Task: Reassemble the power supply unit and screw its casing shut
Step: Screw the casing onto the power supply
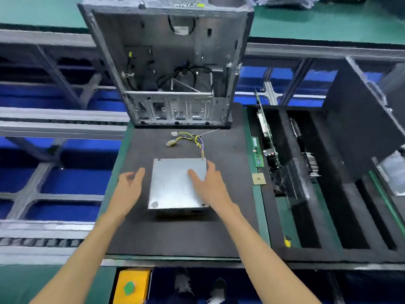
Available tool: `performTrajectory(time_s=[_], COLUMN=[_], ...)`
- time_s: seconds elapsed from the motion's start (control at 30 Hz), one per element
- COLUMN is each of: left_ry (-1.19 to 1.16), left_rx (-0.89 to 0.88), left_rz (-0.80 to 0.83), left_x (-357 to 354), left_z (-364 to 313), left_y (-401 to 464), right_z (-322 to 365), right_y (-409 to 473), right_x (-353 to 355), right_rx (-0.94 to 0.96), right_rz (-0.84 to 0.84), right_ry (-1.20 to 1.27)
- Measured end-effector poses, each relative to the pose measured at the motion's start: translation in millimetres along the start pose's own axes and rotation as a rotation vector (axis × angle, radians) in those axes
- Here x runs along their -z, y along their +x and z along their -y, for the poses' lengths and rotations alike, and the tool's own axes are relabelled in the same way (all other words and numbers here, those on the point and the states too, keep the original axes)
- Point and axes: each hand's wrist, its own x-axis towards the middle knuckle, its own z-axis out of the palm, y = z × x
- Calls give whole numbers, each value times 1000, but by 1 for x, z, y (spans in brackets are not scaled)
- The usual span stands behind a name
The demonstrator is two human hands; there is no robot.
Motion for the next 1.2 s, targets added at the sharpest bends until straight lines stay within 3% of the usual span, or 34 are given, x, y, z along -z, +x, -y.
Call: performTrajectory(time_s=[0.1, 0.23, 0.43, 0.53, 0.63, 0.73, 0.8, 0.9, 1.03, 1.1, 1.2], left_ry=[-33, -108, -295, -368, -330, -353, -422, -588, -736, -798, -896], left_rx=[21, -107, -113, -211, -333, -371, -316, -96, 184, 216, 231], left_rz=[222, 398, 427, 469, 412, 413, 438, 546, 617, 639, 742], left_x=[-8, -16, -14, -10, -8, -7, -4, -3, -22, -37, -56], left_z=[14, 5, -7, -26, -45, -56, -60, -56, -42, -35, -34], left_y=[10, 9, 16, 13, 10, 4, 3, 6, -3, -10, -24], right_z=[0, -4, -14, -16, -18, -22, -27, -37, -34, -29, -15], right_y=[3, 2, -3, -3, -4, -5, -4, 0, -1, -5, -8], right_x=[-9, -13, -7, 0, 2, 1, 12, 34, 33, 24, 20], right_rx=[-21, 5, 4, 37, 60, 3, -38, -50, -74, -56, -60], right_rz=[-8, -49, -145, -190, -220, -200, -165, -65, 56, 164, 174], right_ry=[11, 82, 288, 415, 583, 763, 902, 1176, 983, 941, 1031])
